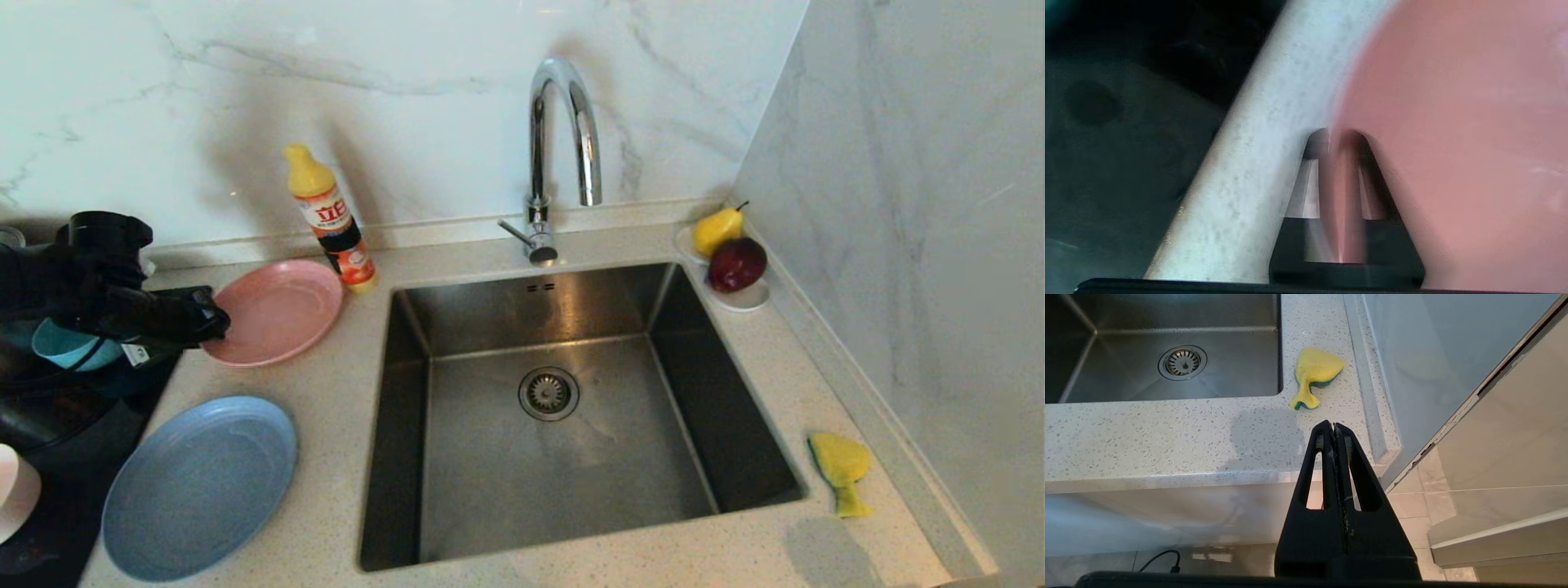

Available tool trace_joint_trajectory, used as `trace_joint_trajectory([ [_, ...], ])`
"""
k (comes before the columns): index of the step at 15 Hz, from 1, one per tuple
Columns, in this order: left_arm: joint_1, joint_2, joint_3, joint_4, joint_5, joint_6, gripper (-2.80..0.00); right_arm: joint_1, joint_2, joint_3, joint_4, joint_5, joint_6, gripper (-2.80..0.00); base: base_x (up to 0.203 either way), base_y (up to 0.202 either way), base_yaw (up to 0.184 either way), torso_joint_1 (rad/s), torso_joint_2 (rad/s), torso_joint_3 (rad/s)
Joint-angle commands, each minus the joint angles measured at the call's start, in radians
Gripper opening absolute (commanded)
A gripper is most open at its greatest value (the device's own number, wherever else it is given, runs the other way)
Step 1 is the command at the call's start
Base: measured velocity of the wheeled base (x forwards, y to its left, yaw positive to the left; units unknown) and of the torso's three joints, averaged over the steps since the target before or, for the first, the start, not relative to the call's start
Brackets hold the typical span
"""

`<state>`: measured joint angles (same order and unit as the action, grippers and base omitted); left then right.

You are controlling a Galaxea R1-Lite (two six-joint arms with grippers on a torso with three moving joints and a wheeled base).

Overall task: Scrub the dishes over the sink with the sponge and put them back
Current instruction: Place the plate on the plate

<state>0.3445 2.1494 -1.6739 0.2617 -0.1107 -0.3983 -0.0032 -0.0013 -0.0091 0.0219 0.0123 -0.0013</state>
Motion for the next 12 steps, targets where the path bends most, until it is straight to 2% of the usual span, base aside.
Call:
trace_joint_trajectory([
  [1,-0.001,0.007,-0.007,0.000,0.002,-0.002,-2.80,0.000,0.001,0.000,0.000,0.000,0.000,-2.80,0.000,0.000,0.000,0.000,0.00,0.000],
  [8,0.039,-0.006,-0.030,0.012,0.006,0.007,-2.80,0.000,0.001,0.000,0.001,0.000,0.000,-2.80,0.000,0.000,0.000,0.000,0.00,0.000],
  [12,0.081,-0.031,-0.095,0.080,0.004,0.016,-2.80,0.000,0.001,0.000,0.001,0.000,0.000,-2.80,0.000,0.000,0.000,0.000,0.00,0.000],
])
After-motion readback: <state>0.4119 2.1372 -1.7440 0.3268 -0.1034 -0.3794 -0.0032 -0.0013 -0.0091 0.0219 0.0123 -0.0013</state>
